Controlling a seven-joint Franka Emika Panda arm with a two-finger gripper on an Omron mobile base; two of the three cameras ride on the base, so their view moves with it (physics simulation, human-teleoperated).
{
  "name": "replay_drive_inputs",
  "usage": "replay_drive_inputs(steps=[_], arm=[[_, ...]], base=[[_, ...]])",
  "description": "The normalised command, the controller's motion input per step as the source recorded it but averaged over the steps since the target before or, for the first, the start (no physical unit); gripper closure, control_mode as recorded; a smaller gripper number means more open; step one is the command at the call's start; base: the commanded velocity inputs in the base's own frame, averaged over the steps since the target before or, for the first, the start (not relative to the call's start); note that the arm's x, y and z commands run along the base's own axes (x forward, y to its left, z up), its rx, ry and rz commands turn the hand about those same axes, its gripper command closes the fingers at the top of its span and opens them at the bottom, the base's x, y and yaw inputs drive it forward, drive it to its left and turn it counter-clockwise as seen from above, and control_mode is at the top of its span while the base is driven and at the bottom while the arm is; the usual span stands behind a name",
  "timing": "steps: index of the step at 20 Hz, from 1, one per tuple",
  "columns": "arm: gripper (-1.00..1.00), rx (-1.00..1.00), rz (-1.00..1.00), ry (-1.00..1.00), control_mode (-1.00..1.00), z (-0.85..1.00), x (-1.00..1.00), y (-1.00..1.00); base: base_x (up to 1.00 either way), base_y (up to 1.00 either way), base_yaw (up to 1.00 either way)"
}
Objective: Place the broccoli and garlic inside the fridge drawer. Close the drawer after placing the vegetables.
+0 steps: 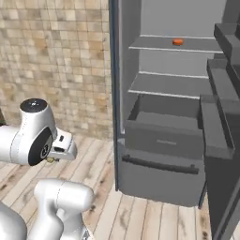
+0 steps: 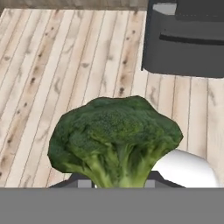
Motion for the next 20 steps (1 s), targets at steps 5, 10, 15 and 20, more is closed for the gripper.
replay_drive_inputs(steps=[5,10,15,20], arm=[[1.00,0.00,0.00,0.00,1.00,0.00,0.00,0.00],[1.00,0.00,0.00,0.00,1.00,0.00,0.00,0.00],[1.00,0.00,0.00,0.00,1.00,0.00,0.00,0.00],[1.00,0.00,0.00,0.00,1.00,0.00,0.00,0.00]], base=[[0.35,0.66,-0.80],[0.75,0.76,-0.74],[1.00,0.79,-0.55],[0.59,0.51,-0.42]])
